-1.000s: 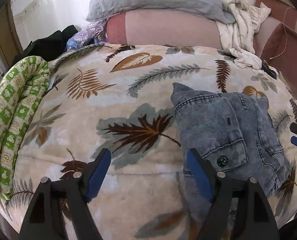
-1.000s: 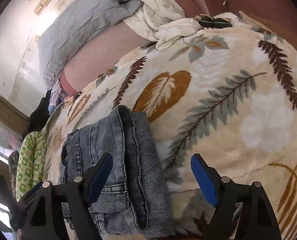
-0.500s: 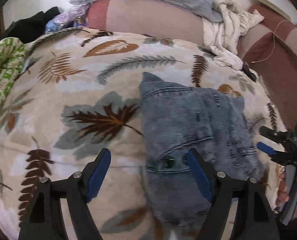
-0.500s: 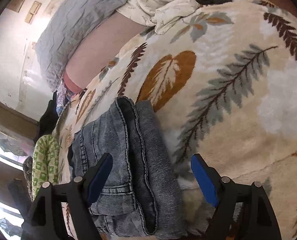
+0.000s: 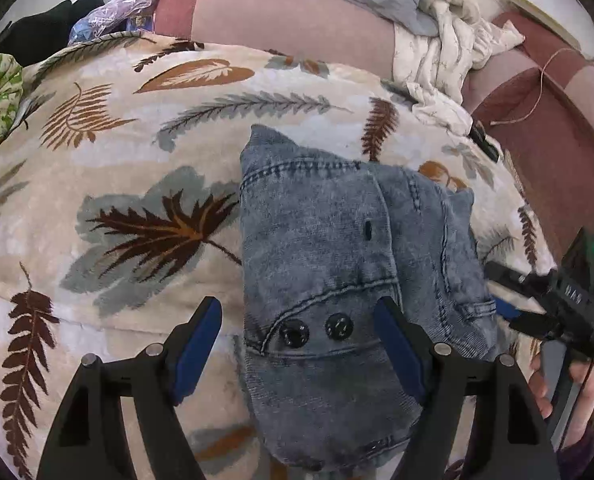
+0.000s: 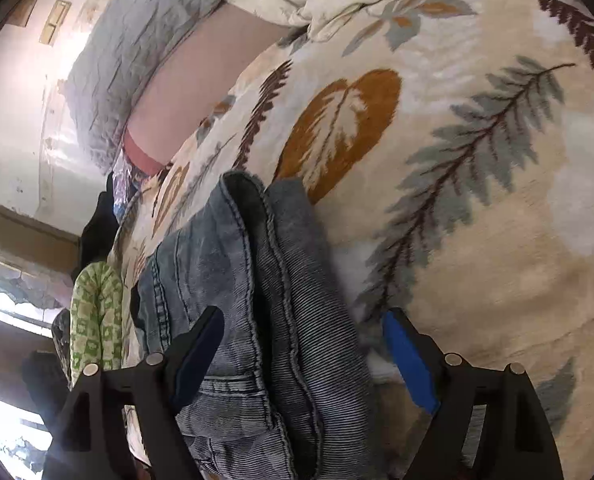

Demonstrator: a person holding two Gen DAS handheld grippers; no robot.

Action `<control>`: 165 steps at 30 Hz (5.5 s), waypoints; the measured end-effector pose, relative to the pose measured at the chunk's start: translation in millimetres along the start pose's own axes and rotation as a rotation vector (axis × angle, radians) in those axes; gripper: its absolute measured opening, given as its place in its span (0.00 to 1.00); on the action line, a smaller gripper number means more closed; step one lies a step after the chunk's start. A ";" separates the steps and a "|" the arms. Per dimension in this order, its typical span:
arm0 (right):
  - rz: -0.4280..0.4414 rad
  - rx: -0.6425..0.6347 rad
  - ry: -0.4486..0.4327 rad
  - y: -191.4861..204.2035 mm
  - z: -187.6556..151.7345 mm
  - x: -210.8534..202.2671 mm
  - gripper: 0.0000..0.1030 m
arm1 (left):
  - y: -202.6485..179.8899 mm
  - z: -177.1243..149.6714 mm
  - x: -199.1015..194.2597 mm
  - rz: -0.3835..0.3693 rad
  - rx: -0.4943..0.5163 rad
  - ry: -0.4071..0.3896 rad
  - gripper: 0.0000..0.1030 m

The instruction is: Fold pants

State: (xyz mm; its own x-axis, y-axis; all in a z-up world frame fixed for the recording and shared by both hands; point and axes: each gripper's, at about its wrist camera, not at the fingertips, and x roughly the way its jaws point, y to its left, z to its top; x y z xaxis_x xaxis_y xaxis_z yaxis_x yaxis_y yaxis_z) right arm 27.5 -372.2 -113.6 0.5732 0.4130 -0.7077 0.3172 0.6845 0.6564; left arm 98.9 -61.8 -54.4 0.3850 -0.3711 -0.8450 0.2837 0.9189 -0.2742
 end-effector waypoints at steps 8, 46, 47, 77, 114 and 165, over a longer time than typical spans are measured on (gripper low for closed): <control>-0.006 -0.047 0.034 12.8 -3.6 9.3 0.82 | -3.9 12.3 6.8 -0.055 -0.005 0.029 0.77; -0.002 -0.190 0.043 37.7 -12.1 23.4 0.54 | -5.1 11.9 29.7 -0.182 -0.045 0.036 0.50; 0.003 -0.201 0.038 40.6 -13.0 22.3 0.48 | -7.6 12.4 26.3 -0.179 -0.034 0.024 0.46; 0.002 -0.441 0.095 144.2 -85.7 65.3 0.45 | 81.9 -20.3 -36.1 0.025 -0.008 -0.070 0.45; -0.080 -0.769 -0.521 210.0 -243.0 -67.8 0.95 | 51.9 -128.5 -187.6 0.441 0.097 -0.455 0.82; -0.121 -0.789 -0.442 222.1 -208.0 -10.4 0.97 | 112.7 -105.3 -121.6 0.535 -0.014 -0.302 0.82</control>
State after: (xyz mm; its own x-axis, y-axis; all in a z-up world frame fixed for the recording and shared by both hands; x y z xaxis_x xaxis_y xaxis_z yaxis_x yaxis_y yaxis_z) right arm -65.2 -99.5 -14.8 0.8585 0.1554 -0.4888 -0.1219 0.9875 0.0998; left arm -8.4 101.1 -30.9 0.7029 0.1221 -0.7007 -0.0282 0.9892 0.1440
